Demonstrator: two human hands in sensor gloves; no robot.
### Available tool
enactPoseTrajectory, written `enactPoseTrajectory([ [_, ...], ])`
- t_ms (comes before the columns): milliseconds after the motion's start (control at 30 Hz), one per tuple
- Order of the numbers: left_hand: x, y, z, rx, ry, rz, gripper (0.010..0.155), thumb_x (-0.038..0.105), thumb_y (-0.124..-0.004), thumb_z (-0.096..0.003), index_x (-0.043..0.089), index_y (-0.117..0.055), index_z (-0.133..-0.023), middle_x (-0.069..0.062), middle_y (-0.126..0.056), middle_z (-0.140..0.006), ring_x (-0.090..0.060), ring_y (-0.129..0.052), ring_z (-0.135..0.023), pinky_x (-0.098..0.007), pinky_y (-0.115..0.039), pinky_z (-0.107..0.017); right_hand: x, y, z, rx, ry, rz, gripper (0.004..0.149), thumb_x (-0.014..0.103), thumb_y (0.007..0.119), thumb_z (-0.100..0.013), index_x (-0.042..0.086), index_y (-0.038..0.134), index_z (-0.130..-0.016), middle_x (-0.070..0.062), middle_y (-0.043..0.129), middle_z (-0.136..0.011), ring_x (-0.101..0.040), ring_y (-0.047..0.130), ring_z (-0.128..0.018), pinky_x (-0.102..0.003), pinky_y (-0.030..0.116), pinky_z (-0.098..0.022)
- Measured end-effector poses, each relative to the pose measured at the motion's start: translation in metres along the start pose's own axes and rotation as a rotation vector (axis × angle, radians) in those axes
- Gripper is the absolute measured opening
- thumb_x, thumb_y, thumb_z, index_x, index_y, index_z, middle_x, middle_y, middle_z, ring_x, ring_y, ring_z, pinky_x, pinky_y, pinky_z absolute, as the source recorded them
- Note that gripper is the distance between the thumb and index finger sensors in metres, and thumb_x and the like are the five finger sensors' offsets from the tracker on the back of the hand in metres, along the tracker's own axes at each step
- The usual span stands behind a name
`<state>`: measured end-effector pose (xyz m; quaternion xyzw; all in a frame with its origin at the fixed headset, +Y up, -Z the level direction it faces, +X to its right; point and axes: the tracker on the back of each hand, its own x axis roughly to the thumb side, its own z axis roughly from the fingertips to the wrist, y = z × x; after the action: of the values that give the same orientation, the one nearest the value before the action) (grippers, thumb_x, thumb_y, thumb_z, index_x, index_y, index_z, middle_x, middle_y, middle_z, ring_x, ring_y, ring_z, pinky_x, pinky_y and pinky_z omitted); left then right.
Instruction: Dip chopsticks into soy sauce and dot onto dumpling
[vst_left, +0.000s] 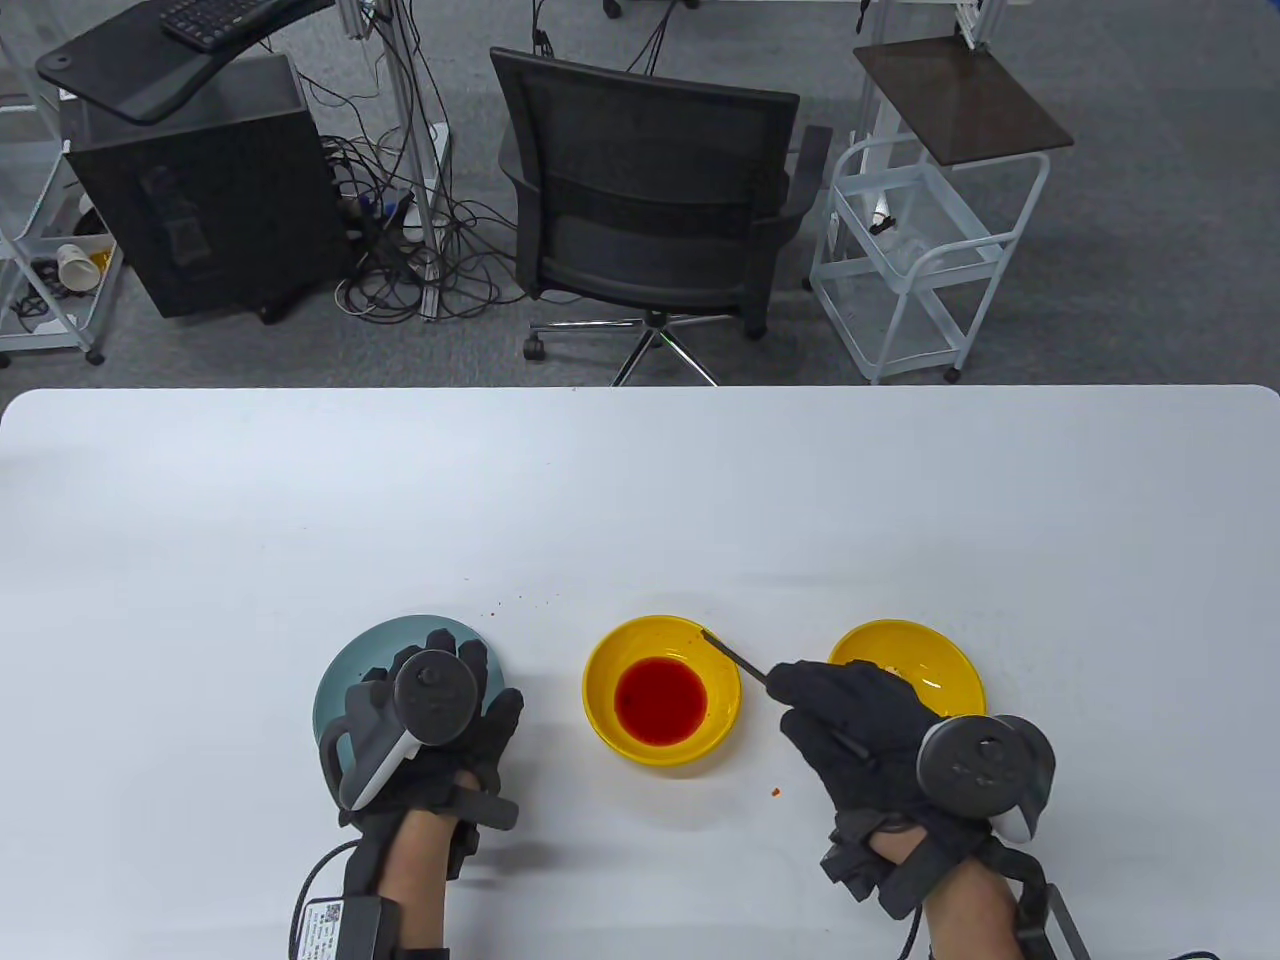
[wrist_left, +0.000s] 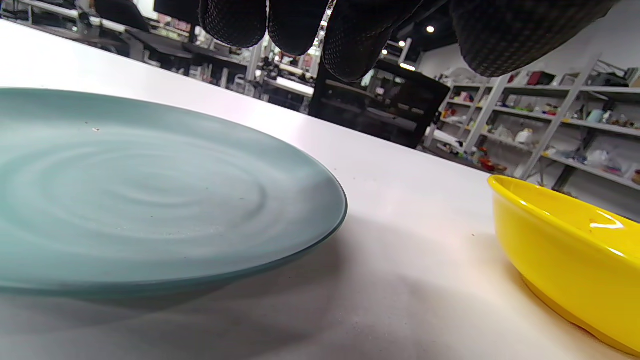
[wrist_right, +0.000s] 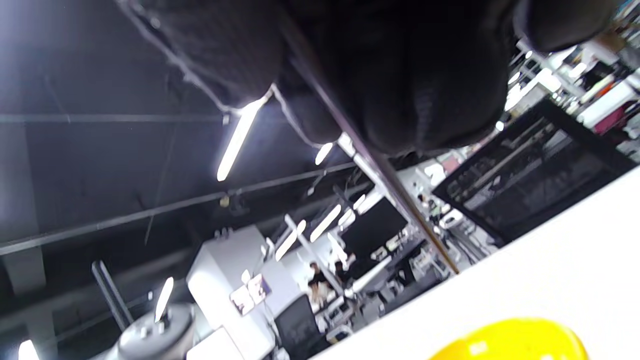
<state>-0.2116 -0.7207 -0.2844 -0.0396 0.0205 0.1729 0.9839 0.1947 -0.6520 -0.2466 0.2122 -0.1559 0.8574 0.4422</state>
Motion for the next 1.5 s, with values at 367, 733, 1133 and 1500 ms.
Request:
enactPoseTrajectory([
  [367, 0.0, -0.001, 0.0, -0.004, 0.001, -0.004, 0.075, 0.062, -0.072, -0.0474, 0.02, -0.063, -0.109, -0.008, -0.049, -0.118, -0.046, -0.055, -0.107, -0.072, -0.039, -0.072, -0.014, -0.063, 0.009, -0.13, 0.126, 0.133, 0.047, 0.041, 0.081, -0.042, 0.013, 0.089, -0.08, -0.016, 0.094, -0.078, -0.039, 0.095, -0.055, -0.074, 0.06, -0.064],
  [733, 0.0, 0.0, 0.0, -0.012, 0.007, -0.005, 0.075, 0.062, -0.072, -0.0474, 0.02, -0.063, -0.109, -0.008, -0.048, -0.118, -0.046, -0.055, -0.107, -0.072, -0.039, -0.072, -0.038, -0.08, 0.015, -0.041, 0.335, 0.258, 0.046, 0.04, 0.081, -0.042, 0.013, 0.089, -0.079, -0.016, 0.093, -0.078, -0.04, 0.093, -0.055, -0.074, 0.058, -0.065],
  [1133, 0.001, -0.001, -0.001, -0.02, 0.012, -0.009, 0.075, 0.062, -0.072, -0.0475, 0.02, -0.063, -0.109, -0.008, -0.048, -0.118, -0.046, -0.055, -0.107, -0.072, -0.039, -0.072, -0.043, -0.07, 0.013, 0.08, 0.376, 0.287, 0.047, 0.039, 0.081, -0.042, 0.013, 0.088, -0.08, -0.016, 0.091, -0.08, -0.039, 0.092, -0.057, -0.074, 0.057, -0.065],
  [1500, 0.001, -0.001, 0.0, -0.03, 0.018, -0.006, 0.075, 0.062, -0.072, -0.0477, 0.02, -0.062, -0.109, -0.008, -0.048, -0.118, -0.046, -0.055, -0.107, -0.072, -0.039, -0.072, -0.038, -0.068, 0.014, 0.141, 0.377, 0.309, 0.047, 0.04, 0.081, -0.042, 0.013, 0.088, -0.08, -0.015, 0.091, -0.079, -0.038, 0.092, -0.055, -0.074, 0.058, -0.065],
])
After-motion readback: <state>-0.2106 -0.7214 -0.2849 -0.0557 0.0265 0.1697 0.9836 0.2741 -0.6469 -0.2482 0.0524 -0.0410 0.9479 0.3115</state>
